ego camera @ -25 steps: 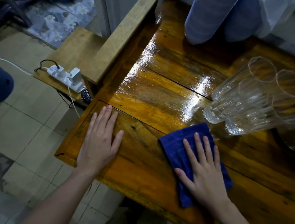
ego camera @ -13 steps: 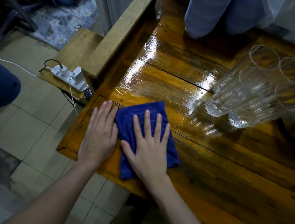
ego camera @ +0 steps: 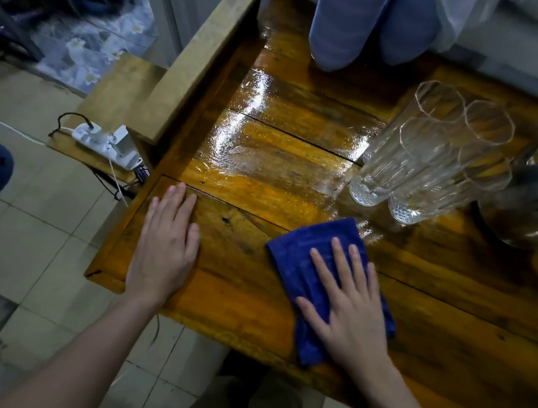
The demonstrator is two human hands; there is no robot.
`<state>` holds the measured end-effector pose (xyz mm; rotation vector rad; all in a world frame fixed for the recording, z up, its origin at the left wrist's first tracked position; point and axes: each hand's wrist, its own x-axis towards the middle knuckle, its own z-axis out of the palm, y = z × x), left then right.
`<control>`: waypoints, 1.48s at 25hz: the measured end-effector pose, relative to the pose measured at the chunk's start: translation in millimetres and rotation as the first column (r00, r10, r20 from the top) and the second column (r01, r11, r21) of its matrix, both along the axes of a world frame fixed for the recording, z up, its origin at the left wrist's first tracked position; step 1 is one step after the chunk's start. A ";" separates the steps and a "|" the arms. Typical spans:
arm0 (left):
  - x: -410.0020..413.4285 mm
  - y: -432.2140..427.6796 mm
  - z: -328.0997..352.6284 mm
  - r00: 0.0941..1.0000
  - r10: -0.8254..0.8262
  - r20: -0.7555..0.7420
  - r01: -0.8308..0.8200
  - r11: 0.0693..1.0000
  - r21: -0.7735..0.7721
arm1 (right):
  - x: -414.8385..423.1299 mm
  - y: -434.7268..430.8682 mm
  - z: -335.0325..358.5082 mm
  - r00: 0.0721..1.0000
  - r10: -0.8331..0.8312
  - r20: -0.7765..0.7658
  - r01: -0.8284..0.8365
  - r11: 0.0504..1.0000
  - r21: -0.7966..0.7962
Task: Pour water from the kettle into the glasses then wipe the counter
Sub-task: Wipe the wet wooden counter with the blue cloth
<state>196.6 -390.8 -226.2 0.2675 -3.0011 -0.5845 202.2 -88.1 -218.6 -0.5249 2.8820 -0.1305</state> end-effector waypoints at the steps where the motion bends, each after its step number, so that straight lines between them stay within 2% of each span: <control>1: -0.1 -0.1 -0.7 1.000 -0.001 -0.004 0.002 1.000 0.004 | -5.7 9.6 0.9 0.999 -0.037 -0.001 0.037 0.999 0.007; 4: -0.3 -0.6 -2.3 1.000 -0.004 -0.013 0.004 1.000 -0.001 | -21.5 9.9 -0.1 0.990 -0.139 -0.005 0.139 0.990 0.012; 8: 0.0 -0.4 -2.2 1.000 -0.005 -0.021 0.005 1.000 -0.003 | -41.7 -41.0 -6.5 0.980 -0.198 -0.025 0.198 0.980 0.015; 14: 0.3 -1.9 0.8 0.997 -0.067 0.031 0.070 0.994 -0.088 | -34.2 -113.6 -6.1 0.997 -0.062 -0.039 0.059 0.996 -0.070; 19: 6.4 2.6 5.7 0.983 -0.123 0.134 0.147 0.971 -0.188 | -1.2 -44.3 -2.8 0.999 0.048 -0.018 -0.050 0.995 -0.085; 23: -13.6 4.5 17.4 0.987 -0.072 0.146 0.112 0.950 -0.292 | 5.9 31.7 -3.0 0.994 -0.111 -0.020 0.111 0.993 -0.030; 26: -36.3 27.7 18.3 0.991 -0.097 0.095 0.113 0.977 -0.182 | 5.4 58.6 -2.2 0.959 -0.283 -0.017 0.282 0.958 -0.045; 28: -36.2 53.0 8.7 0.982 -0.167 0.087 0.175 0.980 -0.097 | 6.1 53.6 -4.2 0.935 -0.354 -0.033 0.353 0.935 -0.040; 32: -28.6 67.3 -3.4 0.983 -0.167 0.078 0.177 0.974 -0.140 | 5.6 6.5 -8.2 0.851 -0.524 -0.040 0.522 0.852 -0.043; 34: -31.5 65.5 -1.5 0.984 -0.163 0.073 0.173 0.974 -0.147 | 2.5 -20.9 -5.7 0.845 -0.534 -0.033 0.532 0.845 -0.041; 37: -32.4 68.4 -0.7 0.983 -0.163 0.088 0.175 0.974 -0.147 | 4.2 -49.3 -3.6 0.912 -0.409 -0.045 0.406 0.912 -0.060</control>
